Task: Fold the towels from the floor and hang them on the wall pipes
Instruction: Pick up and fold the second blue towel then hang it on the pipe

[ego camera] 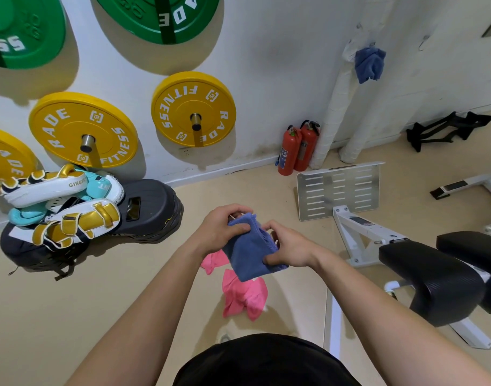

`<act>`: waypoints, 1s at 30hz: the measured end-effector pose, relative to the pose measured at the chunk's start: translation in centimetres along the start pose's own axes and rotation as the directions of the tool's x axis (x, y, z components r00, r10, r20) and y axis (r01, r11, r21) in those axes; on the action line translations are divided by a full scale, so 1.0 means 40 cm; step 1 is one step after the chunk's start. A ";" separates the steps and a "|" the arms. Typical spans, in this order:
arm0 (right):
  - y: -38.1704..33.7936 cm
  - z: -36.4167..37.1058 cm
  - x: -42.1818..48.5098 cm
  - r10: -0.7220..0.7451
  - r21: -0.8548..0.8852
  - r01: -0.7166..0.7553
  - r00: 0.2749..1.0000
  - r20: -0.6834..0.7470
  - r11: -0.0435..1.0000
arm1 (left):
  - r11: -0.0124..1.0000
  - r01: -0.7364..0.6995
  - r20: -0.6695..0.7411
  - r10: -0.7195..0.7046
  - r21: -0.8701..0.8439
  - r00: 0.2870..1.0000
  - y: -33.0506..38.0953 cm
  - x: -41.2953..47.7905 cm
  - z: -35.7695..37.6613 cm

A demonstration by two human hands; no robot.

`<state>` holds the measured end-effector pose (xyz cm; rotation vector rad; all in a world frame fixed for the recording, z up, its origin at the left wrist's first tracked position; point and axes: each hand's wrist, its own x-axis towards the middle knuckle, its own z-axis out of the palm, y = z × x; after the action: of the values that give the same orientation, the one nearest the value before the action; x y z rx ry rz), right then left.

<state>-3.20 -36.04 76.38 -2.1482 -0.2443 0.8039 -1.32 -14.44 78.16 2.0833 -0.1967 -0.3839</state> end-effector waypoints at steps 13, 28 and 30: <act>-0.086 0.002 0.101 0.253 0.624 0.148 0.824 -0.507 0.767 | 0.971 0.193 -0.284 -0.226 -0.137 0.932 -0.088 0.041 -0.025; 0.089 -0.363 0.295 0.331 0.515 0.073 0.687 -0.647 0.854 | 0.826 0.392 0.094 -0.389 -0.405 0.916 0.024 0.563 0.094; 0.138 -0.462 0.342 0.343 0.455 -0.002 0.660 -0.668 0.890 | 0.814 0.414 0.124 -0.400 -0.408 0.908 0.054 0.678 0.138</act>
<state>18.43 -45.46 74.55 -1.9066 0.5390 0.0034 22.21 -27.90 72.19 1.6694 0.3053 -0.6579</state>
